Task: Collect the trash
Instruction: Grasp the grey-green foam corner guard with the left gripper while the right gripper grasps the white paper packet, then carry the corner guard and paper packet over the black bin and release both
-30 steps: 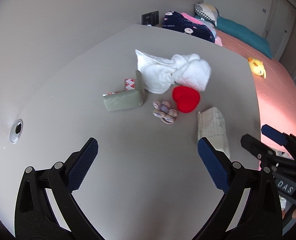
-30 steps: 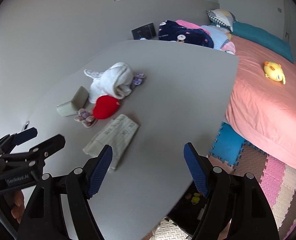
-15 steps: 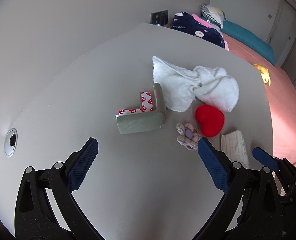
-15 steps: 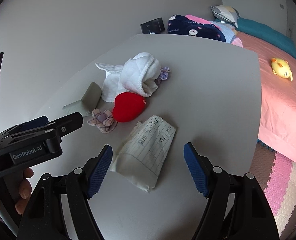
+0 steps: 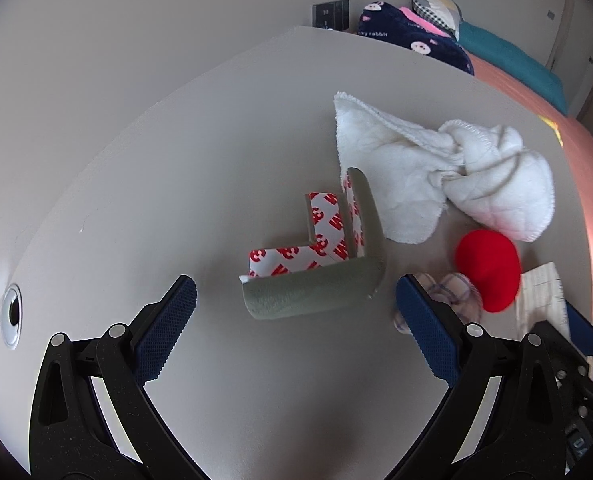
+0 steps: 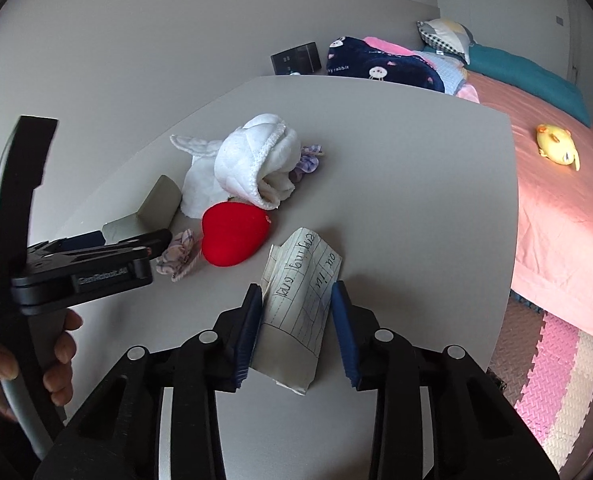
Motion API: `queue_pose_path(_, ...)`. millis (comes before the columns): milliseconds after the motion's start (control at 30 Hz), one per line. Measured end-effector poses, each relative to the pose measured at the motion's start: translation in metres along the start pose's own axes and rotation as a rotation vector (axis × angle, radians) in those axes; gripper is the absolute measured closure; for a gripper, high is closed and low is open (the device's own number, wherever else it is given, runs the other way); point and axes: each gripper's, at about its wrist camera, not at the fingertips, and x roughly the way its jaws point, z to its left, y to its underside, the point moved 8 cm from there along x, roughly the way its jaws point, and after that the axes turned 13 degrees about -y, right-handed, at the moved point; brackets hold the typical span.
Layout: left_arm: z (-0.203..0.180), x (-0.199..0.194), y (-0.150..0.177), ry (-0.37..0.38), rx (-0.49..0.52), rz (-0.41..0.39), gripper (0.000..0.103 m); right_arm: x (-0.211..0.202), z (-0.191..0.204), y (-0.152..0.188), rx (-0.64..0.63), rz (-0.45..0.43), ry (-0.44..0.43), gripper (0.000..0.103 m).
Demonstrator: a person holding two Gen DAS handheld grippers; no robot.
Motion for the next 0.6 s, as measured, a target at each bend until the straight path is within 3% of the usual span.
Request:
queue_pose_path(133, 0.0012, 0.0013, -0.0025, 0.004, 0.003, -0.011, 0.009, -0.0013, 0.0016, -0.0006, -0.009, -0.001, -0.009, 0.072)
queue_pose_path(300, 0.0026, -0.0014, -0.0039, 0.032, -0.007, -0.018, 0.027, -0.0013, 0.0013, -0.002, -0.004, -0.002, -0.02, 0.073)
queue_pose_path(367, 0.0018, -0.0025, -0.0075, 0.032, -0.005, -0.036, 0.042, -0.0016, 0.0018, -0.0023, -0.003, -0.003, -0.022, 0.074)
queue_pose_path(600, 0.0048, -0.0077, -0.0076, -0.012, 0.001, -0.068, 0.043, -0.0065, 0.0008, -0.0019, 0.008, -0.01, -0.042, 0.076)
